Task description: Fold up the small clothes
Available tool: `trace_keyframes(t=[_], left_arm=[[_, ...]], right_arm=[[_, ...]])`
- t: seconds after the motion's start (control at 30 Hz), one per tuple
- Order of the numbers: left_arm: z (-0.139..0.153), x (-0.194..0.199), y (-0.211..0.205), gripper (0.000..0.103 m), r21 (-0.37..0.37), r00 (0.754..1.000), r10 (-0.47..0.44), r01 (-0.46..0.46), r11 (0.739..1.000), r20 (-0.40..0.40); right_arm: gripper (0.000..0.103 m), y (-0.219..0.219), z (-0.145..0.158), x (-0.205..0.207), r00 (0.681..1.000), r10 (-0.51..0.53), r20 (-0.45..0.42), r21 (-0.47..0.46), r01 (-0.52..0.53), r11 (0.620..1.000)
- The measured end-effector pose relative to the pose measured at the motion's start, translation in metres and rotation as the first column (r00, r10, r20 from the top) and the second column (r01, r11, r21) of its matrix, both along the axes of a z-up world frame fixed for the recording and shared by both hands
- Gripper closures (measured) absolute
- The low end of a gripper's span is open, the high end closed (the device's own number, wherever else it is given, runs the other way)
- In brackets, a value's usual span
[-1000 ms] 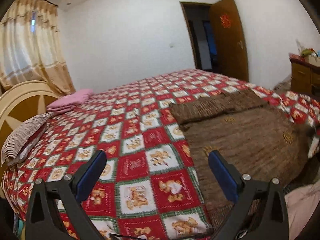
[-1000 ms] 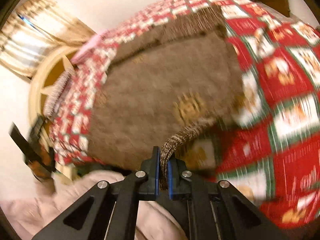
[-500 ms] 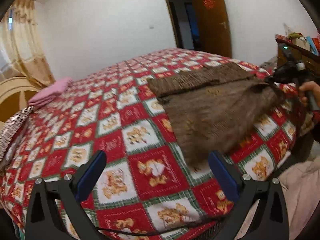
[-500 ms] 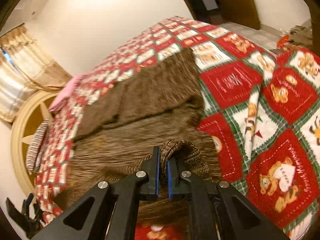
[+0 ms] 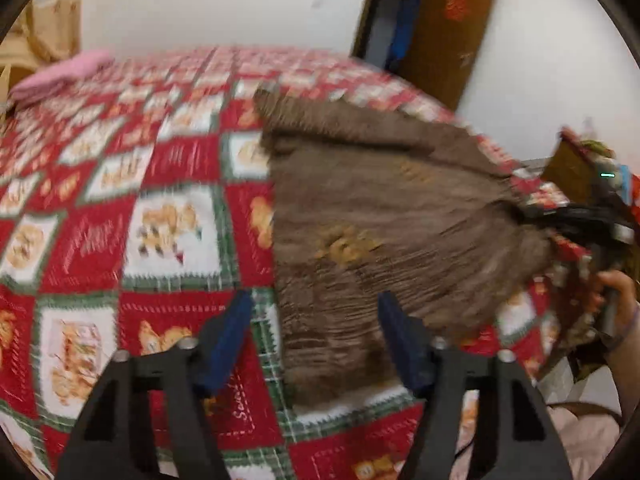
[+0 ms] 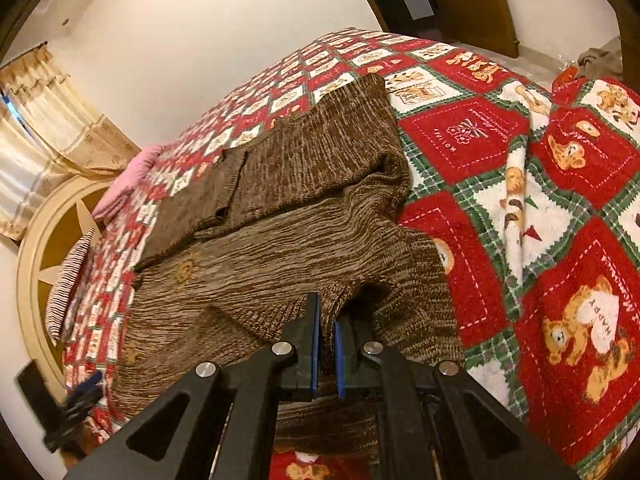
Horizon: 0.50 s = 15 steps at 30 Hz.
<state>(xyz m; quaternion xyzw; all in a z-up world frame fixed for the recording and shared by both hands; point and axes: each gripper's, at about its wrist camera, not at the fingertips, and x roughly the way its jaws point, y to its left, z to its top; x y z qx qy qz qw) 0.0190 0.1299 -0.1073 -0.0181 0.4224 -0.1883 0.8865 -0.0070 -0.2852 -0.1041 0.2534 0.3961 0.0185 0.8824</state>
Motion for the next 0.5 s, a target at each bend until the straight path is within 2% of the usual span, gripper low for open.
trace_keyframes(t=[0.07, 0.2, 0.23, 0.3, 0.4, 0.5], left_arm=[[-0.009, 0.003, 0.001, 0.046, -0.023, 0.999, 0.030, -0.031, 0.999, -0.038], [-0.005, -0.006, 0.000, 0.047, -0.043, 0.999, 0.037, -0.038, 0.998, -0.018], [-0.004, -0.008, 0.000, 0.051, -0.041, 0.999, 0.039, -0.039, 0.998, -0.012], [-0.004, -0.011, -0.003, 0.082, -0.039, 0.999, 0.036, -0.036, 0.999, 0.001], [-0.001, -0.020, -0.005, 0.091, -0.034, 0.998, 0.037, -0.036, 0.999, 0.044], [0.004, -0.022, -0.006, 0.091, -0.049, 0.996, 0.027, -0.023, 0.999, 0.079]], right_arm=[[0.097, -0.001, 0.004, -0.004, 1.000, -0.005, 0.019, 0.014, 0.004, 1.000], [0.097, -0.004, 0.017, -0.009, 0.998, 0.000, 0.062, 0.037, -0.003, 0.999], [0.097, -0.004, 0.019, -0.011, 0.998, 0.002, 0.068, 0.043, -0.005, 0.999], [0.097, -0.006, 0.024, -0.014, 0.997, 0.003, 0.076, 0.062, -0.008, 0.998], [0.097, -0.009, 0.029, -0.020, 0.997, 0.005, 0.081, 0.077, -0.011, 0.997], [0.096, -0.012, 0.033, -0.027, 0.997, 0.005, 0.083, 0.072, -0.011, 0.997]])
